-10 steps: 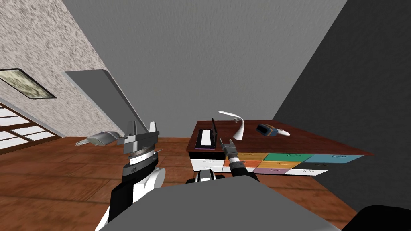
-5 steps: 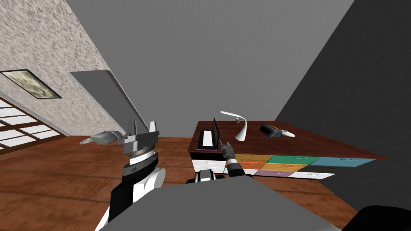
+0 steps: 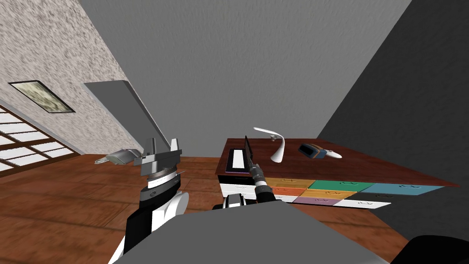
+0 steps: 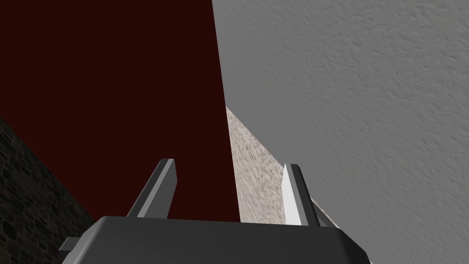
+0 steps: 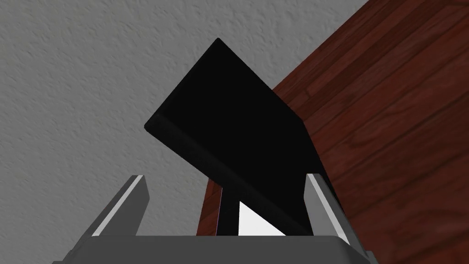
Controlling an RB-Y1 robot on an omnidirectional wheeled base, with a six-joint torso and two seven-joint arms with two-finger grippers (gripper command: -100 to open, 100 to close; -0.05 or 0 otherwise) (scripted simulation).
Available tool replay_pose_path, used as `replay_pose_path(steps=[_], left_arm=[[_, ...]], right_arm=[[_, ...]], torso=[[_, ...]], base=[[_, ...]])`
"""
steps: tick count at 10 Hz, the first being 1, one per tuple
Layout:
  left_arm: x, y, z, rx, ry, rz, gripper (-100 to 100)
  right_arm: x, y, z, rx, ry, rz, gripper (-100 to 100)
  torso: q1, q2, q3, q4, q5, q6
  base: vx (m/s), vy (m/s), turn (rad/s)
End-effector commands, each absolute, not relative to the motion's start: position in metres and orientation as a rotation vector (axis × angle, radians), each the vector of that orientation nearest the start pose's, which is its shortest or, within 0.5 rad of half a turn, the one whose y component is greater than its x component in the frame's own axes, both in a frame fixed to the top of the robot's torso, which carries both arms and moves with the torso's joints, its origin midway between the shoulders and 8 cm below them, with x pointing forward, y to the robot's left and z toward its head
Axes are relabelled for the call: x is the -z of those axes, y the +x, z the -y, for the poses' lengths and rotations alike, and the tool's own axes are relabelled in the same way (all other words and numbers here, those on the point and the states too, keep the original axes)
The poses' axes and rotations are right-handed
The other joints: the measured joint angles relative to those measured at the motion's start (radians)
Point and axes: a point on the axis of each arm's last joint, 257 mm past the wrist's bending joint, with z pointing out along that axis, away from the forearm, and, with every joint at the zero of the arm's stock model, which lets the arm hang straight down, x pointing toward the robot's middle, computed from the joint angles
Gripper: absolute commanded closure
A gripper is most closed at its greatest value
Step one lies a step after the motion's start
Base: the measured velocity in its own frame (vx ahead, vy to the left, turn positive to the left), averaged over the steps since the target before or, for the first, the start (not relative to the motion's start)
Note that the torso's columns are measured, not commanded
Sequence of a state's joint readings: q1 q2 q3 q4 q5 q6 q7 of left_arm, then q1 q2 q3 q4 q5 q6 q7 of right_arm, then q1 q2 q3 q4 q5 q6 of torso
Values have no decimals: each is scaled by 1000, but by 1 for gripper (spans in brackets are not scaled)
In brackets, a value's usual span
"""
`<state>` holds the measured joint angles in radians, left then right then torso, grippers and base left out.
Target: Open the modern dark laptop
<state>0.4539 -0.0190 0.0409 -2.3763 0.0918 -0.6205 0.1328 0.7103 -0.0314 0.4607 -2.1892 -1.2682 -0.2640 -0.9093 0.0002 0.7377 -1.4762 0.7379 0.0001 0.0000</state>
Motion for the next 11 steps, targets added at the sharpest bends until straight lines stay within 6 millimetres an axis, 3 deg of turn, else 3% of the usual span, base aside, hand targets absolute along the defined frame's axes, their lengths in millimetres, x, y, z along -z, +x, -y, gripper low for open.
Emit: replay_pose_path(steps=[1,4,5,11], left_arm=[[-99,294,-292,1511,-539,-329,0],[-99,294,-292,1511,-539,-329,0],[-99,294,-292,1511,-539,-329,0],[-99,294,-292,1511,-539,-328,0]], right_arm=[[188,365,175,1777,-1667,-942,-100],[186,361,176,1785,-1680,-929,-100],[185,360,176,1787,-1681,-927,100],[189,361,177,1951,-1878,-701,100]], torso=[[-1,0,0,0,0,0],[-1,-3,-1,0,0,0],[0,1,0,0,0,0],[1,0,0,0,0,-1]], base=[[36,4,10],[49,-3,16],[0,0,0],[14,93,-34]])
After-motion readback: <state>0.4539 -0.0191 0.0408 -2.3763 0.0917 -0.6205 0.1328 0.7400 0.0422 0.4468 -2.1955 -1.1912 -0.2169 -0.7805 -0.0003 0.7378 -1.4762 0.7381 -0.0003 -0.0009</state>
